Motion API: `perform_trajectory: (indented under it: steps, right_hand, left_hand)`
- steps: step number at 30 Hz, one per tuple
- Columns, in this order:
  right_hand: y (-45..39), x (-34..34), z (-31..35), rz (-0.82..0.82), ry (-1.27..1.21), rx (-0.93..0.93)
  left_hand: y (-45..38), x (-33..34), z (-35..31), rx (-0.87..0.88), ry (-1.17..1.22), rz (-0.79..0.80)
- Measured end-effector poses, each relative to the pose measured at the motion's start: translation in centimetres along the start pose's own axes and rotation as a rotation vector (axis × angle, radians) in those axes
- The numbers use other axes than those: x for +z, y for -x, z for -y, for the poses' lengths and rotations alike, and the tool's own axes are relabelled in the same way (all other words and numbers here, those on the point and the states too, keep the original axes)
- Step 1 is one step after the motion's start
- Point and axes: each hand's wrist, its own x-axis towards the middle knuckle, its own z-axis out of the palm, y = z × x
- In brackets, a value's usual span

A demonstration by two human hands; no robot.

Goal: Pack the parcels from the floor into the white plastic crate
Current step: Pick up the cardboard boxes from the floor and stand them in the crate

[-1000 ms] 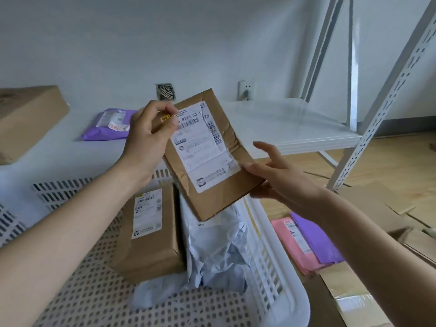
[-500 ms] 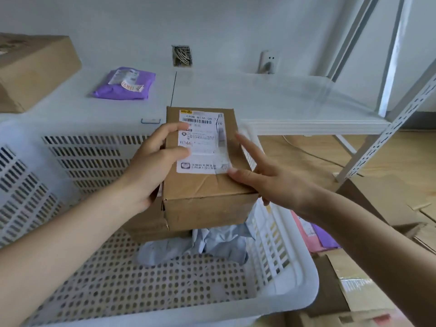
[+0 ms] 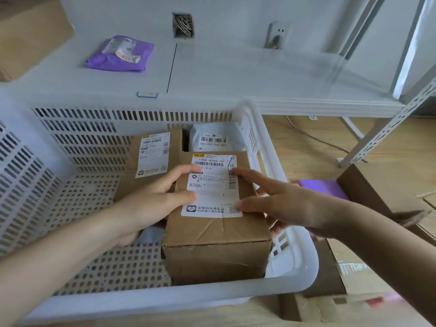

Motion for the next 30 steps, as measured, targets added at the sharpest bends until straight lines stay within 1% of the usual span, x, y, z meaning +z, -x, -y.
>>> perform_trajectory:
  steps: [5, 10, 15, 18, 20, 23, 26, 30]
  right_hand:
    - [-0.2, 0.4, -0.1, 0.016, -0.013, -0.024]
    - [-0.3, 1.6, 0.9, 0.021, -0.062, -0.095]
    - [-1.7, 3.9, 2.6, 0.049, -0.096, -0.083]
    - [-2.1, 4.6, 3.6, 0.079, -0.102, -0.095]
    - [-2.5, 4.8, 4.6, 0.062, -0.099, -0.154]
    - [-4.3, 5.2, 6.6, -0.006, -0.061, -0.246]
    - [-7.7, 6.8, 8.7, 0.007, -0.044, -0.257]
    - [-13.5, 10.1, 11.3, 0.02, -0.063, -0.261]
  left_hand:
    - [0.3, -0.2, 0.6, 0.02, 0.007, 0.031]
    - [1.7, -2.4, -0.1, 0.051, -0.017, -0.021]
    - [3.0, -5.4, -0.6, 0.007, -0.06, -0.057]
    - [3.8, -6.8, -0.3, 0.024, -0.074, -0.078]
    - [3.8, -8.1, -0.6, 0.092, -0.082, -0.128]
    - [3.3, -10.7, -1.8, 0.196, -0.09, -0.228]
    - [2.5, -13.9, -1.9, 0.188, -0.09, -0.31]
    - [1.8, -19.4, -0.6, 0.151, -0.125, -0.449]
